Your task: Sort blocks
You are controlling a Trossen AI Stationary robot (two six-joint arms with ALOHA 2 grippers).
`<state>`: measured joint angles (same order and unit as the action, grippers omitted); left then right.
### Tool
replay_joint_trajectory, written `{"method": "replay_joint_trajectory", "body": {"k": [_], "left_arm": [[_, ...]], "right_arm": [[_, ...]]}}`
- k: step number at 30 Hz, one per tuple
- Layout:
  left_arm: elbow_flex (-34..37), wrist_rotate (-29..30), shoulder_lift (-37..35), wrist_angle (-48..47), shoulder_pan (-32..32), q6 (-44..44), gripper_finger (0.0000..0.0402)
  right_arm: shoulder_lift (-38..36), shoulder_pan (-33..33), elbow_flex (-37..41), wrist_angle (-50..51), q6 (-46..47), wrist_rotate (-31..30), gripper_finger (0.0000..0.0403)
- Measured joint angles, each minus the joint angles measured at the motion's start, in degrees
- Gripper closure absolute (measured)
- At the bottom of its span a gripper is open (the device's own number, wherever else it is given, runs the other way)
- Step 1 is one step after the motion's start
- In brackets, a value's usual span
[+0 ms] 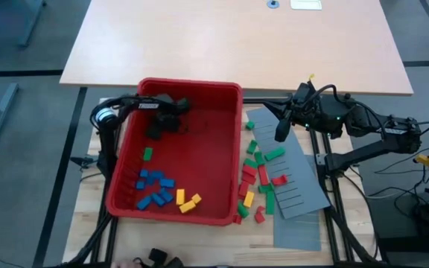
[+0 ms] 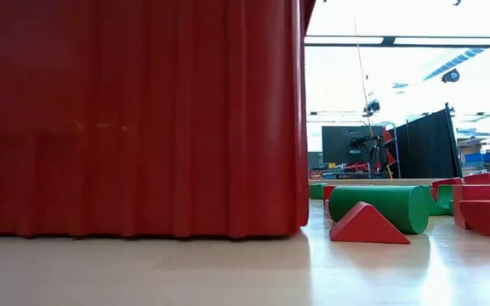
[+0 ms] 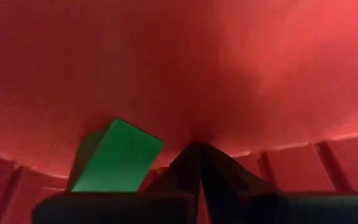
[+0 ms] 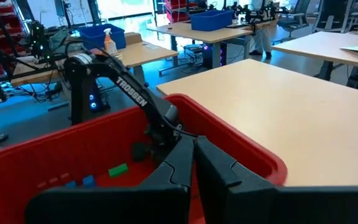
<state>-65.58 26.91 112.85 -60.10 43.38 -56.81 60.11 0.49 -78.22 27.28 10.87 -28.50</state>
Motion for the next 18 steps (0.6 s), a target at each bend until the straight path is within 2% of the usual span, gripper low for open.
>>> {"method": "replay_joint_trajectory", "body": {"k": [6,14,18], "left_arm": [[-0.1,-4.4,-3.3,8.3,-6.5,-3.6,0.0402],[0.0,-23.7,-7.4,15.9,-15.7,-3.9,0.0402],[0.0,-32.1,-9.9,18.4,-18.3,-0.4,0.0402]], "right_arm": [[0.3,0.0,0.0,-0.1,0.0,0.0,0.0403],[2.2,0.0,0.0,-0.1,0.0,0.0,0.0403],[3.5,0.0,0.0,-0.1,0.0,0.0,0.0403]]}}
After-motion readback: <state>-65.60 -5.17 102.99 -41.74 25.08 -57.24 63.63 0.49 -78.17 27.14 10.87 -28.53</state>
